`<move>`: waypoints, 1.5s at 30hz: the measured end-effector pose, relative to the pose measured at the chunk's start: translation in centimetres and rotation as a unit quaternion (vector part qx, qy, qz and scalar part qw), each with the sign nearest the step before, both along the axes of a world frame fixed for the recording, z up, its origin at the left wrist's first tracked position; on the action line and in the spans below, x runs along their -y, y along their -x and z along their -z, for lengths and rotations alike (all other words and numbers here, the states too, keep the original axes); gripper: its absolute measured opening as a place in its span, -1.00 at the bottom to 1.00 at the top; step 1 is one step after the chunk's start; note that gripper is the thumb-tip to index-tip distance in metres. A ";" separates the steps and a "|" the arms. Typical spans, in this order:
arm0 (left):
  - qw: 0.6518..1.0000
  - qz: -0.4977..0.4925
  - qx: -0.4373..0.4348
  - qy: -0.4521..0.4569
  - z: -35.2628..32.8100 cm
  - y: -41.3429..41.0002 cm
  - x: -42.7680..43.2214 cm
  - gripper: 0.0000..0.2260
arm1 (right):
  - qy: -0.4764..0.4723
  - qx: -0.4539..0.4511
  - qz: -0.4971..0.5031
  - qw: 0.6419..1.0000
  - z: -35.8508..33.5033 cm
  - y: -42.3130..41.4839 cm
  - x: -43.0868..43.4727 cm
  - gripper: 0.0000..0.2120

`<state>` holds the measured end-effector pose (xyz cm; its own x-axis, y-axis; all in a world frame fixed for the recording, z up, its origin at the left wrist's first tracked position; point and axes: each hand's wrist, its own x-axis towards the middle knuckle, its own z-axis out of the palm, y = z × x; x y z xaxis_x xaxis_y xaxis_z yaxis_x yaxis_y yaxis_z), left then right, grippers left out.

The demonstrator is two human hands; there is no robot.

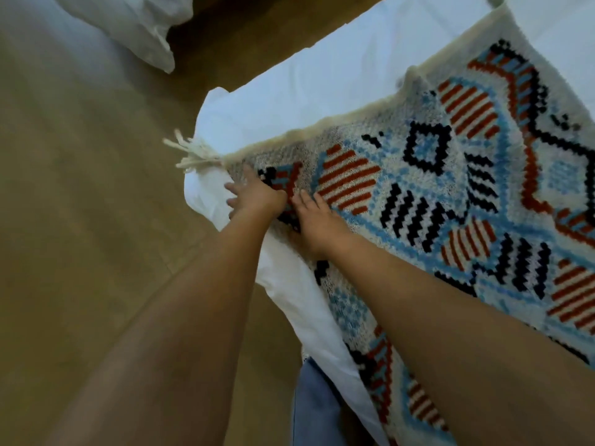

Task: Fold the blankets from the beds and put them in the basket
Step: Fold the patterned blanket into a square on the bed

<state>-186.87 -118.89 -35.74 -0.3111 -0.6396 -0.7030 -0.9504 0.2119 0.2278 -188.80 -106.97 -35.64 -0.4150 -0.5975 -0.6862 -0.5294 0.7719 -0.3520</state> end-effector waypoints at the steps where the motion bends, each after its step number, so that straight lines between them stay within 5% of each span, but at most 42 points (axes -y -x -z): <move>1: 1.000 0.007 -0.015 -0.008 0.4 -0.3 -0.4 -0.26 | 0.005 0.001 0.003 1.000 0.1 0.2 -0.1 -0.30; 4: 0.992 -0.037 -0.117 -0.020 0.5 -1.1 -2.0 -0.33 | 0.022 0.005 0.032 0.999 -0.2 0.4 -0.4 -0.31; 7: 0.955 -0.226 -0.190 -0.045 0.2 -2.4 -3.5 -0.52 | 0.034 -0.029 0.063 0.997 -0.6 -0.2 -1.9 -0.36; 14: 0.831 -0.423 -0.207 -0.297 -0.3 -7.2 -9.7 -0.61 | 0.002 -0.096 0.074 0.993 -0.4 -1.8 -7.4 -0.45; 19: 0.857 -0.334 -0.198 -0.338 -0.1 -9.8 -13.8 -0.72 | 0.005 -0.098 0.081 0.992 -0.5 -3.4 -10.5 -0.42; 25: 0.953 -0.243 -0.141 -0.114 -1.4 -11.6 -18.2 -0.70 | -0.017 -0.087 0.117 0.989 -2.2 -5.6 -17.3 -0.40; 33: 0.969 -0.155 -0.189 -0.047 -5.2 -13.4 -30.6 -0.49 | -0.037 -0.080 0.175 0.981 -5.3 -8.0 -30.4 -0.42; 38: 0.979 -0.021 -0.203 -0.010 -6.6 -16.5 -41.3 -0.53 | 0.014 -0.094 0.204 0.974 -6.3 -10.9 -41.0 -0.47; 45: 0.979 0.098 -0.161 -0.080 -4.1 -23.2 -59.4 -0.64 | -0.004 -0.077 0.268 0.960 -4.4 -16.7 -59.8 -0.49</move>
